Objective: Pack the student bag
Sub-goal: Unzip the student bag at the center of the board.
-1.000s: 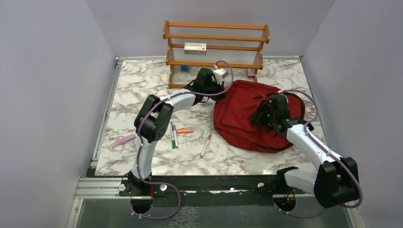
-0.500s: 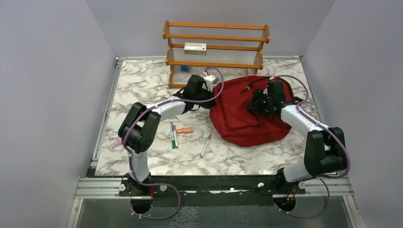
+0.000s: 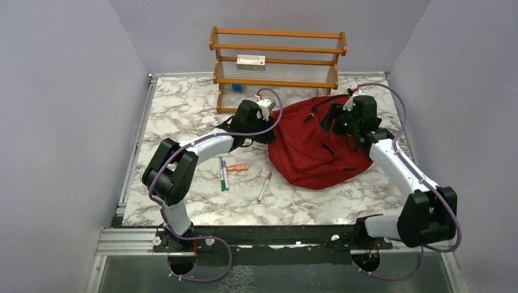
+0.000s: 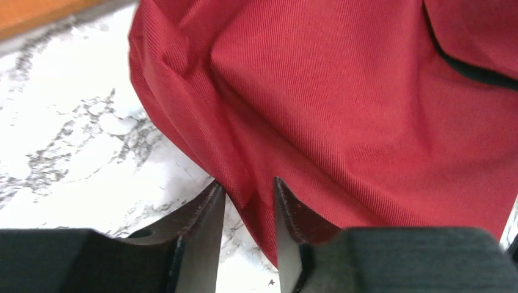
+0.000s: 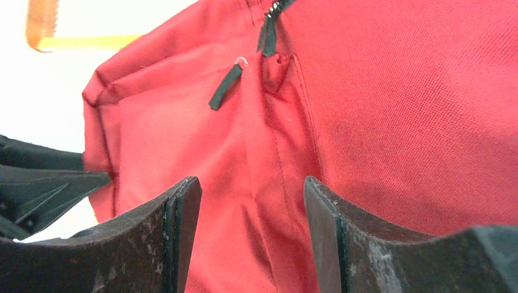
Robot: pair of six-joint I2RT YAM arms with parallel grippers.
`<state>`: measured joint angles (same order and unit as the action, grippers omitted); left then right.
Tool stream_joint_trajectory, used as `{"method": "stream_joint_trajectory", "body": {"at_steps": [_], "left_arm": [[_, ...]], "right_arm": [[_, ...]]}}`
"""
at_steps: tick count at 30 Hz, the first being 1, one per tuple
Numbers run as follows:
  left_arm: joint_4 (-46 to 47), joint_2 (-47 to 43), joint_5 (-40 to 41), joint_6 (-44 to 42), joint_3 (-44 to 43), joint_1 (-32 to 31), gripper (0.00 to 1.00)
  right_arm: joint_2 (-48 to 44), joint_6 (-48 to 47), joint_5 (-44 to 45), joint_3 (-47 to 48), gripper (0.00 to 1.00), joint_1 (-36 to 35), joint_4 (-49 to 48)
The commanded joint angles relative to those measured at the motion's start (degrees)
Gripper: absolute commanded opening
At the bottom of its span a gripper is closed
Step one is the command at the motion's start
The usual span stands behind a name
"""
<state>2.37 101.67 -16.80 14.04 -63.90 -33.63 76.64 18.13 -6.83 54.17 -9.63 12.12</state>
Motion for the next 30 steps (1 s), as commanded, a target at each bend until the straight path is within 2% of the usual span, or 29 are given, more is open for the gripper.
{"method": "stream_joint_trajectory", "body": {"at_steps": [1,6,10,15,22,30], "left_arm": [[-1.63,-3.62,6.75,-1.87,-5.03,-0.30,0.39],[-0.78,-8.13,11.01,-3.35,-5.14,-0.21,0.53],[0.18,-8.71,9.23,-4.55,-8.22,-0.21,0.58],[-0.50,-1.73,-0.41,-4.83,-16.55,-0.59,0.58],[0.68,9.27,-14.44,-9.91,-24.80,-1.11,0.58],[-5.67,19.77,-15.80,-14.83,-35.16,-2.05,0.57]], "right_arm": [[-5.93,-1.41,-0.04,-1.64,0.67,0.21,1.24],[-9.95,1.96,0.80,-3.57,0.67,0.22,0.98],[-9.68,5.47,3.23,-4.41,0.67,0.22,0.68],[-7.89,8.52,2.43,-4.50,0.66,0.22,0.60],[-8.59,8.35,1.09,-5.57,0.65,0.18,1.12],[-9.37,8.74,0.25,-6.57,0.66,0.22,1.45]]}}
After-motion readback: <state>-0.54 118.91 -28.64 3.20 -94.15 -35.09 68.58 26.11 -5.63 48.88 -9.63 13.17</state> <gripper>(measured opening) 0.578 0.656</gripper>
